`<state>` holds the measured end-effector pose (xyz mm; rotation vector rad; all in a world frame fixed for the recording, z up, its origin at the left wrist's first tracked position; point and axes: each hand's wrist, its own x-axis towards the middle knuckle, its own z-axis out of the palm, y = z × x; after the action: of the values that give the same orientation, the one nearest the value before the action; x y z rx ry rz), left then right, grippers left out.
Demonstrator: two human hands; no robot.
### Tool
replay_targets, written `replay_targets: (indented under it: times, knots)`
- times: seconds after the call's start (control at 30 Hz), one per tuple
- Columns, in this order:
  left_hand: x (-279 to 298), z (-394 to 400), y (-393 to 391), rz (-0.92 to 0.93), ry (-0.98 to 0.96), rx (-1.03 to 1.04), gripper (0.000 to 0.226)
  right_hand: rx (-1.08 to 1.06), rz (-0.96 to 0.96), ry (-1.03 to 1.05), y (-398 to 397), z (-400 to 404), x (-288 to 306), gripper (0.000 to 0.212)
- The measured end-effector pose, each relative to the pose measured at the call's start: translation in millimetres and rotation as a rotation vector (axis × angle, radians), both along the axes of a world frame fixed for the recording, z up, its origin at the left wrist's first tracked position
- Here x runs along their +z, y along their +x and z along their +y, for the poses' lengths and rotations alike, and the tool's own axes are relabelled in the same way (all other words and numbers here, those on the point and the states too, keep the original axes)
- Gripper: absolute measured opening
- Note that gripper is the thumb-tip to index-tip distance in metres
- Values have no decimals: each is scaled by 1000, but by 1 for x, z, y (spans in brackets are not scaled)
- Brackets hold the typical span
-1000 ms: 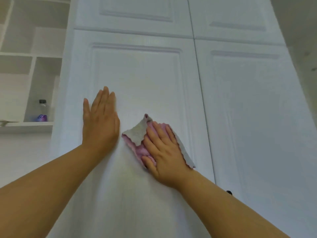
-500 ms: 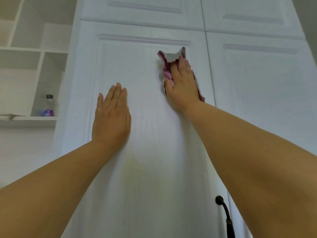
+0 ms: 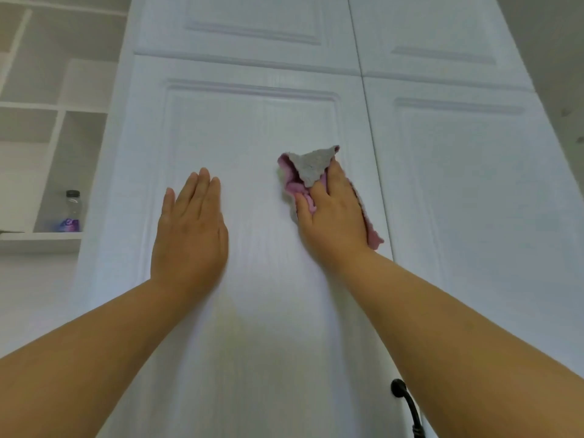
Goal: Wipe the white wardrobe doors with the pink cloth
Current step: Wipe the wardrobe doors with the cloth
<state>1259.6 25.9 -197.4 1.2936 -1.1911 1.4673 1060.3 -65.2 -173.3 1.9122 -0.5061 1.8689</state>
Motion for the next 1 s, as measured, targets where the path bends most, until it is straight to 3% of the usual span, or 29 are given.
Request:
replay_targets:
  times: [0.23,0.47,0.7,0.83,1.0]
  knots:
    - [-1,0,2,-4,-16,-9,57,-373,-24,176,-6,-1,108,66]
    - [1,0,3,-25,-44,-22,58,-395,-57,139,-10,-3,158,67]
    - [3,3,-1,-8,-18,-55,54,-379,-30,85,-10,-6,107,68]
    - [2,4,0,-10,-9,-76,54,-247,32,27,10,5,60,63]
    - [3,12,8,-24,97,-186,54,-320,51,132,24,13,40,64]
